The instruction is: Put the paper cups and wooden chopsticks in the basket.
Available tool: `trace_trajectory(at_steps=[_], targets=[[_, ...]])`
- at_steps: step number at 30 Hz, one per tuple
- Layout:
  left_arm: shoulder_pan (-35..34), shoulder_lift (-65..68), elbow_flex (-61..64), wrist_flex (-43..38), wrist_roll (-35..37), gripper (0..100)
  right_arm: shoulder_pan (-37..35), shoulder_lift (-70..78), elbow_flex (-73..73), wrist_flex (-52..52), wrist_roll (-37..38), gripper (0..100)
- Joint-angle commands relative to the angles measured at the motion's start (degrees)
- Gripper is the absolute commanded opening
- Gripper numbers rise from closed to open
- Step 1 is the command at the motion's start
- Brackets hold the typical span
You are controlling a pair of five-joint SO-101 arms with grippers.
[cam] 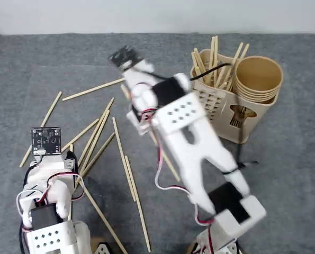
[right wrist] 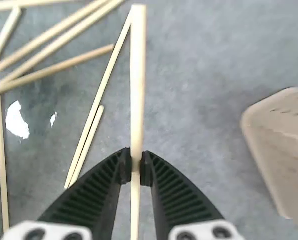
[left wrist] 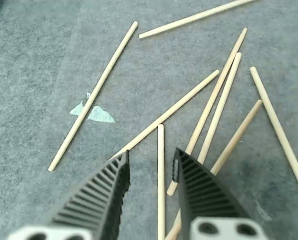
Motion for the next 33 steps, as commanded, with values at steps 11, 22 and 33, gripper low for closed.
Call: trace_trajectory(at_steps=[11, 22, 33], targets=[[-0.4, -0.8, -0.6, -1.4, -0.6, 14, 18.9, -12.4, -28.0, -4.9, 2.9, 0.8], [-0.4, -0.8, -0.6, -1.4, -0.6, 14, 26.4, -11.7, -27.0, -21.4, -1.4, 0.8], [-0.4, -0.8, -0.5, -1.4, -0.6, 14, 27.9, -9.7, -8.3, -39.5, -3.6, 0.9]])
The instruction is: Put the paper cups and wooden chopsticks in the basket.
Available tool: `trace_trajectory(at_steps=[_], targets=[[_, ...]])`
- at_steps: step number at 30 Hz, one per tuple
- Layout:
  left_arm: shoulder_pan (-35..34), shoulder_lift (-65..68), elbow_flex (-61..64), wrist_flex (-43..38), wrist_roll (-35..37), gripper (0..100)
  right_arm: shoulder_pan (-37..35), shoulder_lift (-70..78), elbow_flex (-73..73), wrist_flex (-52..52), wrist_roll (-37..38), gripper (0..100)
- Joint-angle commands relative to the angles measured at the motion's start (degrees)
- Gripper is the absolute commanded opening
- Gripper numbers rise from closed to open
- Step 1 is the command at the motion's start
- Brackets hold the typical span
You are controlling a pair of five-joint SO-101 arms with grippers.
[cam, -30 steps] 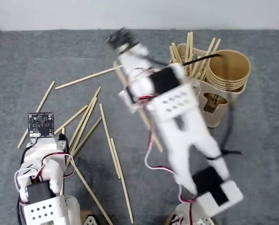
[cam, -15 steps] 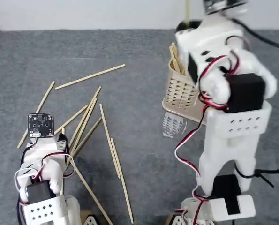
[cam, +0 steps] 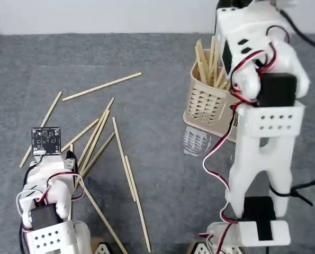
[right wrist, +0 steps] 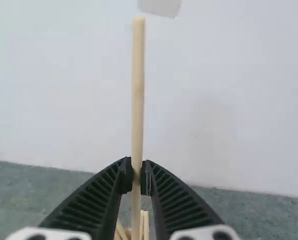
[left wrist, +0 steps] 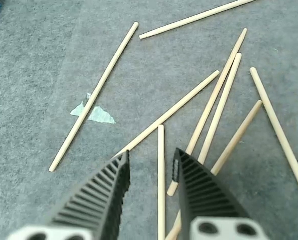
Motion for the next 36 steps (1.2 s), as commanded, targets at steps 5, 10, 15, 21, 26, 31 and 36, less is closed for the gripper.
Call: trace_trajectory(at_steps=[5, 10, 15, 21, 26, 31, 36], targets=[[-0.4, -0.8, -0.5, -1.4, -0.6, 14, 1.3, -0.7, 10.5, -7.0, -0.5, 0.9], [-0.4, -0.8, -0.5, -1.4, -0.6, 14, 1.2, -2.5, 18.4, -9.8, -0.2, 0.9], [-0.4, -0.8, -0.5, -1.4, -0.6, 14, 0.5, -4.4, 19.6, -7.2, -0.2, 13.7], [-0.4, -0.8, -0.5, -1.4, -0.6, 14, -3.3, -10.2, 19.6, 2.2, -0.2, 25.9], [-0.4, -0.8, -0.5, -1.4, -0.6, 14, -10.4, -12.7, 19.6, 15.8, -0.4, 21.7], [-0.4, -0.8, -0.5, -1.4, -0.6, 14, -20.5, -11.5, 23.5, 29.9, -1.1, 21.7], [-0.4, -0.8, -0.5, -1.4, -0.6, 14, -29.5, -4.7, 32.9, 31.6, -9.0, 21.8]])
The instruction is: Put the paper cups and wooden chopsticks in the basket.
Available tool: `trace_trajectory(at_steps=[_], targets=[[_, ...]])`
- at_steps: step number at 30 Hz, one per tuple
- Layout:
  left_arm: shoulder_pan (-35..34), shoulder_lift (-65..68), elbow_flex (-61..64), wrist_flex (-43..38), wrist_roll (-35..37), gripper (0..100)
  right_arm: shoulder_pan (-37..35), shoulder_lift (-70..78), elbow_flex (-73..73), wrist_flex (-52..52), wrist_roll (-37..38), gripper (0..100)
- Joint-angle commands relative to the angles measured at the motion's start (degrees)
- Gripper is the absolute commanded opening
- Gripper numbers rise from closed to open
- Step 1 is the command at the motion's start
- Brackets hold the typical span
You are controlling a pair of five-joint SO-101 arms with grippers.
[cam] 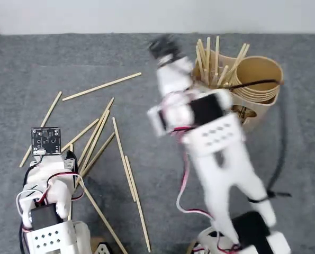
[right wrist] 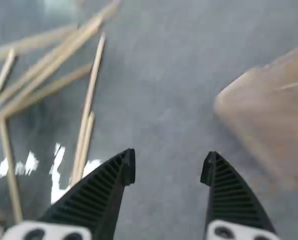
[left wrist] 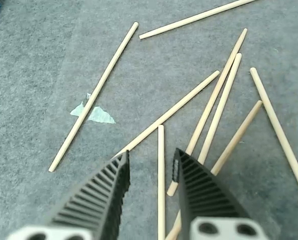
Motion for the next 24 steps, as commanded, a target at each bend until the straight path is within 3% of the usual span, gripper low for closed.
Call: trace_trajectory(at_steps=[1, 13, 24], targets=[[-0.4, -0.8, -0.5, -1.4, -0.6, 14, -5.6, 4.1, 4.2, -0.2, -4.7, 21.8], [-0.4, -0.8, -0.5, -1.4, -0.6, 14, -17.6, 24.4, 7.2, -12.8, -9.3, 21.7], [-0.4, -0.8, -0.5, -1.4, -0.6, 14, -20.1, 34.5, 7.2, -19.6, -9.3, 20.7]])
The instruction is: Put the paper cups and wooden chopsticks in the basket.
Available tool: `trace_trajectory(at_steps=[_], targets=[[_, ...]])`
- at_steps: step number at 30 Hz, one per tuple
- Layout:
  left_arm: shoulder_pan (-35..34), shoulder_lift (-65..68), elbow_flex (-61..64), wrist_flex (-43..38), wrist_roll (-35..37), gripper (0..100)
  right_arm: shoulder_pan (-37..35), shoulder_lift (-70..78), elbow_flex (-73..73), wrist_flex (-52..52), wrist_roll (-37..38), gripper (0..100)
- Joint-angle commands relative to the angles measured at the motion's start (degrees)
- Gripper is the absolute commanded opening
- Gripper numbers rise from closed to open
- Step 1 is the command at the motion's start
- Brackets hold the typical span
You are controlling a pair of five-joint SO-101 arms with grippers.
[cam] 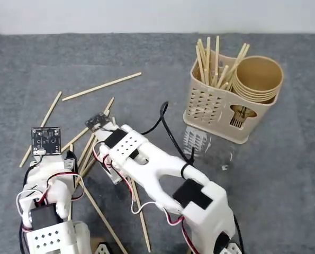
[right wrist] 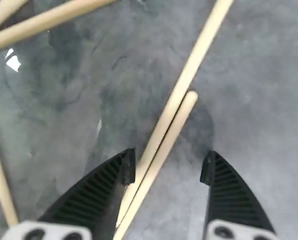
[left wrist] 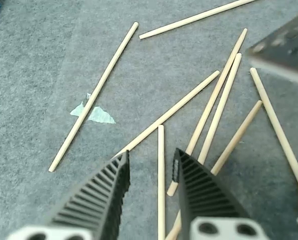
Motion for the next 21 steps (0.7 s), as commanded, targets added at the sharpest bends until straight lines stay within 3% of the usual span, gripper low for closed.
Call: trace_trajectory(at_steps=[1, 6, 13, 21], targets=[[-0.4, -0.8, -0.5, -1.4, -0.6, 14, 0.0, 1.0, -0.6, -1.0, -0.6, 18.8], [-0.4, -0.8, -0.5, -1.4, -0.6, 14, 0.0, 4.1, -0.6, -1.0, -0.3, 0.2], [-0.4, -0.8, -0.5, -1.4, -0.6, 14, 3.0, 2.4, -0.6, 2.2, 3.7, 0.9], [-0.4, -0.8, -0.5, -1.4, -0.6, 14, 9.5, -11.5, -0.6, 9.4, 6.7, 0.9]])
